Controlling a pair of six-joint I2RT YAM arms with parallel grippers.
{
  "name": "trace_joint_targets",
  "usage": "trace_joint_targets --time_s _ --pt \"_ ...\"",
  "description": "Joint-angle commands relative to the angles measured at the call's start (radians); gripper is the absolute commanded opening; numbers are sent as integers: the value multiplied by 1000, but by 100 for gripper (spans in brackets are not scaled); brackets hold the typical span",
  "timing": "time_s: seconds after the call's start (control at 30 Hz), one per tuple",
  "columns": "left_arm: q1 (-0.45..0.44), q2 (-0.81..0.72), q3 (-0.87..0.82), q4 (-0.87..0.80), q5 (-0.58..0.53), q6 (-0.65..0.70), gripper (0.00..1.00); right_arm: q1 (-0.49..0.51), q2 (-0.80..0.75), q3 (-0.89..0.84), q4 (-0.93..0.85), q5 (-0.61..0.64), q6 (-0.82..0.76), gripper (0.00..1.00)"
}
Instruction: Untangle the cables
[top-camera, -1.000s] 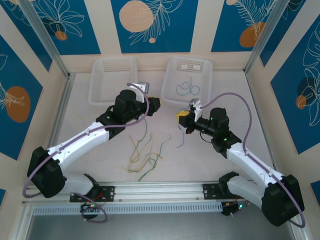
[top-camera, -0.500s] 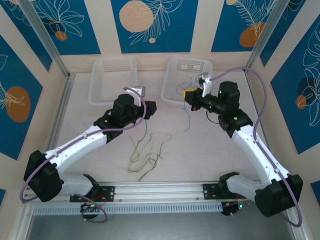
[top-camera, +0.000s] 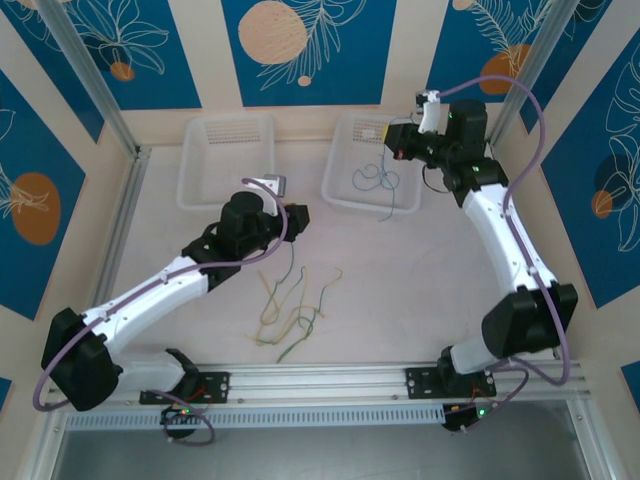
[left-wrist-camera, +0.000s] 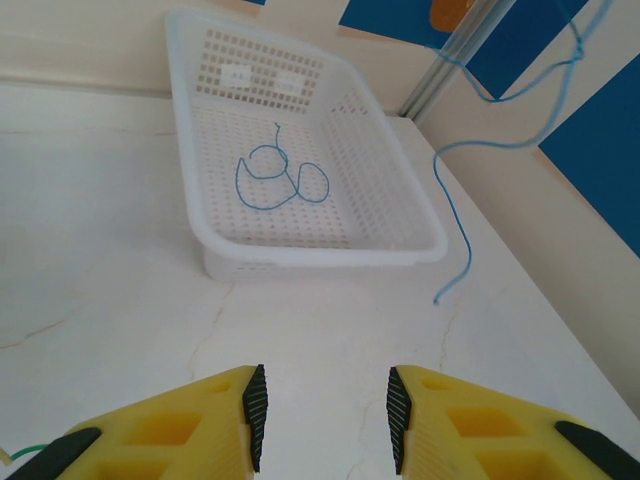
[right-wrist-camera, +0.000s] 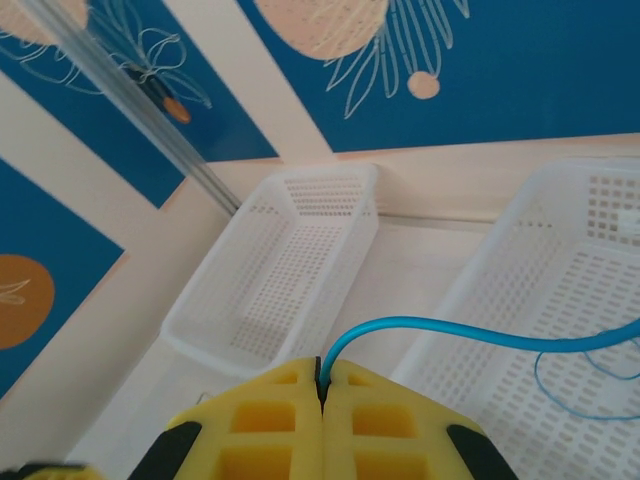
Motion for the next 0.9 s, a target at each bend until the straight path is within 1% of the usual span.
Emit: trace_joint_targets --time_s 0.0,0.1,0.17,0.3,0.4,0.57,0.73,0.87 --pt "12 -27 -15 -14 -22 -12 39 -11 93 87 -45 30 11 0" --pt "12 -30 -17 -12 -21 -13 39 -21 182 159 -32 7 16 0" --pt "12 -29 -12 -13 -20 -12 39 -23 251 238 -61 -7 5 0" --pt "13 -33 -17 -10 -20 -14 39 -24 359 338 -119 28 -20 0" --pt "12 -44 -28 -10 -29 -15 39 -24 424 352 -128 45 -29 0" --pt "12 -61 -43 -16 -48 -9 39 -25 512 363 -146 32 -12 0" --pt "13 -48 -32 -23 -46 -7 39 -25 592 438 -224 38 -11 0" --pt "12 -37 -30 -21 -45 -7 39 -25 625 472 -259 42 -13 0"
